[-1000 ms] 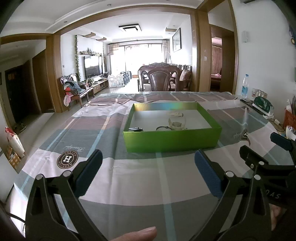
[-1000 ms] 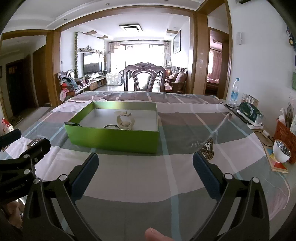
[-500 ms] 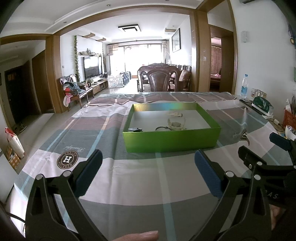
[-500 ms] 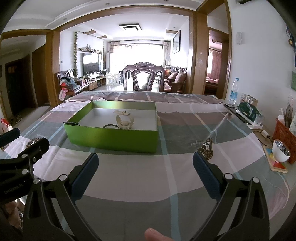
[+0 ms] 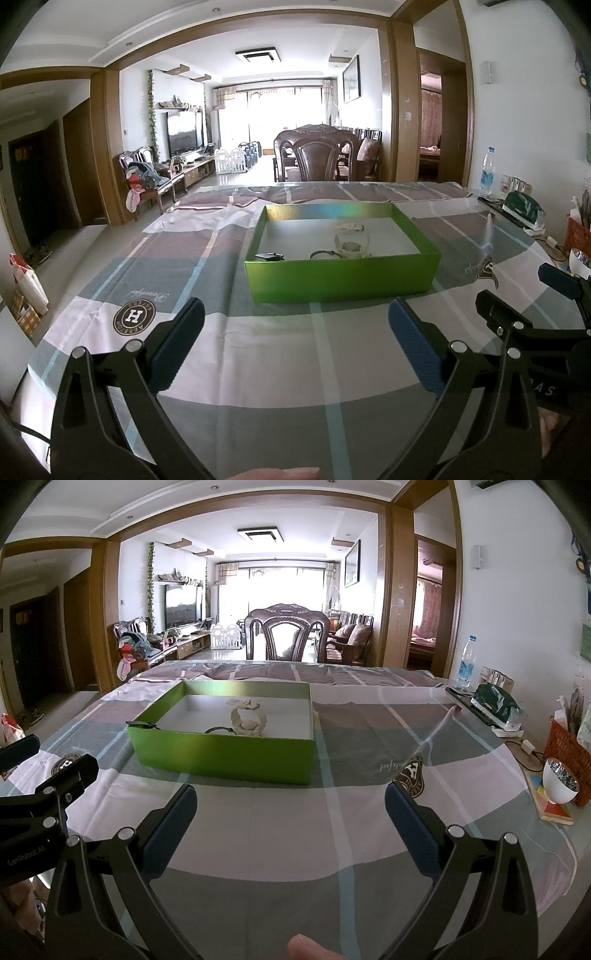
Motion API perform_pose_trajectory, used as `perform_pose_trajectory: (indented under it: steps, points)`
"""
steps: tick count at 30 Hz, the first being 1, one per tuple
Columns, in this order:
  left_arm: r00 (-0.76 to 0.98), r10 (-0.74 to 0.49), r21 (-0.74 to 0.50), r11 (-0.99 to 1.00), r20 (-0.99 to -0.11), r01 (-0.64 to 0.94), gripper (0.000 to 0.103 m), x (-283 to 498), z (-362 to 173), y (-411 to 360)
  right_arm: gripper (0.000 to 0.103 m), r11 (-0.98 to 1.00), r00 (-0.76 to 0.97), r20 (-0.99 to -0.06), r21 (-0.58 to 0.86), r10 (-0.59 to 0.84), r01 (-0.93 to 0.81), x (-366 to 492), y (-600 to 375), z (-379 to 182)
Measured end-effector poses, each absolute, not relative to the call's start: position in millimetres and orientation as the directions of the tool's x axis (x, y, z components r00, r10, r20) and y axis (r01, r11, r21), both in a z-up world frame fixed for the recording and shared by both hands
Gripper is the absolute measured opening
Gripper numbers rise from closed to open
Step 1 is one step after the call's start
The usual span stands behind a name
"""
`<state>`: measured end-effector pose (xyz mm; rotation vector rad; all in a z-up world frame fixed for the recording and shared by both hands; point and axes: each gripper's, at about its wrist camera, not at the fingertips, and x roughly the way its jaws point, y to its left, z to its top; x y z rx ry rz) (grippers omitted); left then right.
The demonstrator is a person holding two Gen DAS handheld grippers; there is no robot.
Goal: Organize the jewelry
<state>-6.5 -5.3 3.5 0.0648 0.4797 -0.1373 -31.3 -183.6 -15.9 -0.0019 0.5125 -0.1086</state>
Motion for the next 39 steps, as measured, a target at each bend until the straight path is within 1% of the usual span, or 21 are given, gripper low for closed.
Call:
perform_pose_trajectory:
  steps: [22, 29, 32, 35, 36, 39]
  points:
    - [0.874, -0.12, 0.026, 0.988, -0.471, 0.149, 0.099, -6.6, 3.4, -5.2, 0.099, 0.994, 0.864, -0.492, -0.031, -0.104, 0.102, -32.8, -183.7, -17.1]
    - [0.872, -0.116, 0.034, 0.988, -0.476, 0.151, 0.099, -8.7, -5.0, -6.2, 0.099, 0.994, 0.86, -0.498, -0.034, -0.107, 0.104, -33.0, -184.1, -18.6]
    - [0.861, -0.129, 0.021, 0.987, -0.492, 0.16, 0.099, -3.9, -6.3, -5.8, 0.099, 0.994, 0.856, -0.508, -0.028, -0.101, 0.101, -32.4, -186.2, -22.1]
    - [0.822, -0.145, -0.004, 0.985, -0.55, 0.171, 0.099, 11.7, -19.0, -4.9, 0.1, 0.997, 0.828, -0.556, -0.005, -0.065, 0.075, -16.3, -191.6, -31.5]
    - [0.811, -0.144, -0.006, 0.985, -0.568, 0.17, 0.099, 17.6, -24.3, -4.6, 0.1, 0.997, 0.797, -0.602, 0.007, -0.053, 0.072, -5.4, -195.7, -41.8]
    - [0.738, -0.133, -0.007, 0.985, -0.662, 0.172, 0.099, 47.6, -54.4, -6.1, 0.1, 0.998, 0.69, -0.721, -0.008, -0.053, 0.069, 32.1, -205.8, -75.3]
